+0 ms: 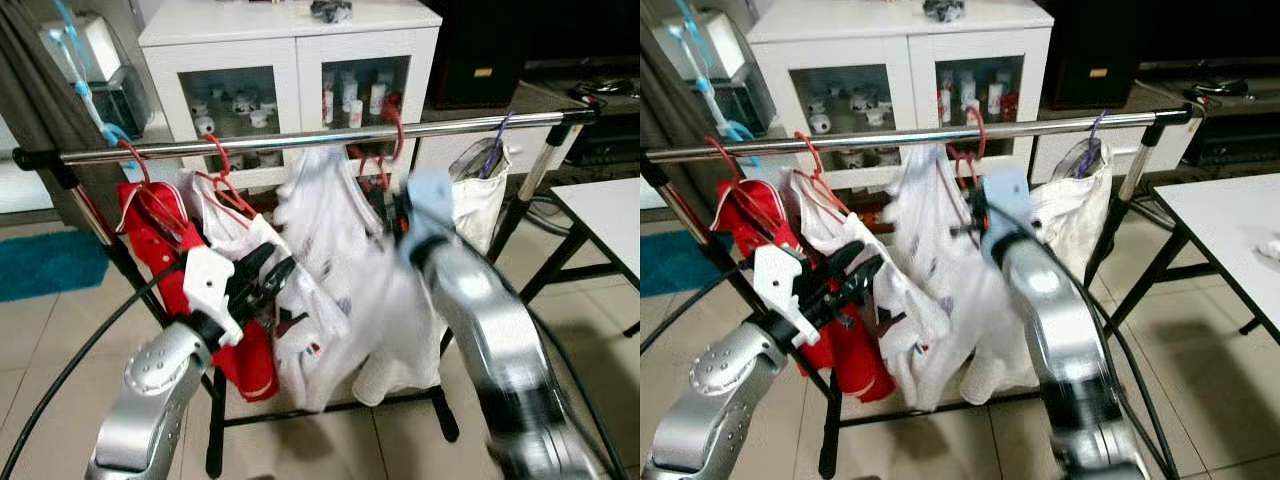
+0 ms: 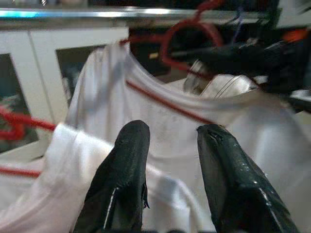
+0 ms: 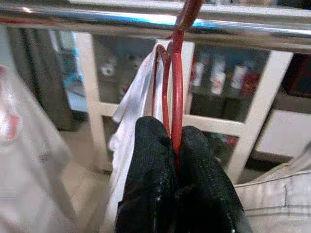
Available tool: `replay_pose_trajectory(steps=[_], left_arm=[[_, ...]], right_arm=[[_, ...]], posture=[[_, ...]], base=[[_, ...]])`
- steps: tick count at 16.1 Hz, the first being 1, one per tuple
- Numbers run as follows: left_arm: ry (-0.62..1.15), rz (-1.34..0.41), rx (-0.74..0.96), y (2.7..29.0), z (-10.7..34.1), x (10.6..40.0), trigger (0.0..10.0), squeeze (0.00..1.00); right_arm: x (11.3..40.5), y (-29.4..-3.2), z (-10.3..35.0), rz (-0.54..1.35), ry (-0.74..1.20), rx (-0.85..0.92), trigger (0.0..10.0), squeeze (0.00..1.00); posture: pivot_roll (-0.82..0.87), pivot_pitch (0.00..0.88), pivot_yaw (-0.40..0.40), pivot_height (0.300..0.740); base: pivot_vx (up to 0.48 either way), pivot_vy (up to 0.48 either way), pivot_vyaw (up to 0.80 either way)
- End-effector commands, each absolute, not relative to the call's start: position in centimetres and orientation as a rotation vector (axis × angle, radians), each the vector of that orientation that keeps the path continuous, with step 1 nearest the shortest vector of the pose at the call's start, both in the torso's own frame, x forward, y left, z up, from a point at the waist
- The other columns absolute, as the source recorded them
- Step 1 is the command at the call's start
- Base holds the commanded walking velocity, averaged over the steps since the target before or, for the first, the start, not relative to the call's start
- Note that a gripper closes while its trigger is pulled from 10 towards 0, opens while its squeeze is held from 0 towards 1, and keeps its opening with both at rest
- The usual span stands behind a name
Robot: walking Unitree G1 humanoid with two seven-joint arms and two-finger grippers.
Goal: Hang hanger
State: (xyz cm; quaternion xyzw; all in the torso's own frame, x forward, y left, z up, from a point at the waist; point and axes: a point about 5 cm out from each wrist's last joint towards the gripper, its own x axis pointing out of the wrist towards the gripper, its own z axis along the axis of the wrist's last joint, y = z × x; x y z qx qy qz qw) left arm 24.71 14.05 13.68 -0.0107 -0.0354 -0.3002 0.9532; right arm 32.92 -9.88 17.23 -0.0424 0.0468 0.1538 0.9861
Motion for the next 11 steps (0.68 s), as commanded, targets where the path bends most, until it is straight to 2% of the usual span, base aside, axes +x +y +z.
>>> replay_pose_trajectory(steps=[1, 2, 4, 7, 10, 11], left_arm=[[-0.109, -0.636, -0.021, 13.9, 14.6, 24.7, 10.0, 0.00], [-0.128, -0.665, -0.015, 13.6, 15.1, 24.9, 10.0, 0.00], [-0.133, -0.684, -0.010, 13.3, 15.2, 24.9, 10.0, 0.00], [-0.126, -0.692, -0.008, 13.3, 15.1, 24.8, 10.0, 0.00], [-0.120, -0.696, -0.005, 13.2, 15.0, 25.0, 10.0, 0.00], [-0.121, -0.696, -0.004, 13.2, 15.0, 25.0, 10.0, 0.00]], right_arm=[[33.8, -9.9, 17.8, 0.286, 0.083, -0.089, 10.0, 0.00], [35.7, -9.1, 18.1, 0.296, 0.116, -0.104, 10.0, 0.00], [37.4, -8.8, 16.5, 0.286, 0.233, -0.203, 10.0, 0.00], [37.7, -8.5, 13.3, 0.339, 0.429, -0.263, 10.0, 0.00], [38.1, -8.9, 13.2, 0.332, 0.396, -0.237, 10.0, 0.00], [38.3, -9.1, 14.4, 0.360, 0.290, -0.187, 10.0, 1.00]], posture=[[-0.03, 0.000, 0.067, 0.740], [-0.03, 0.000, 0.071, 0.740], [-0.03, 0.000, 0.070, 0.740], [-0.03, 0.000, 0.067, 0.740], [-0.03, 0.000, 0.073, 0.740], [-0.03, 0.000, 0.076, 0.740]], base=[[0.000, 0.000, 0.00], [0.000, 0.000, 0.00], [0.000, 0.000, 0.00], [0.000, 0.000, 0.00], [0.000, 0.000, 0.00], [0.000, 0.000, 0.00]])
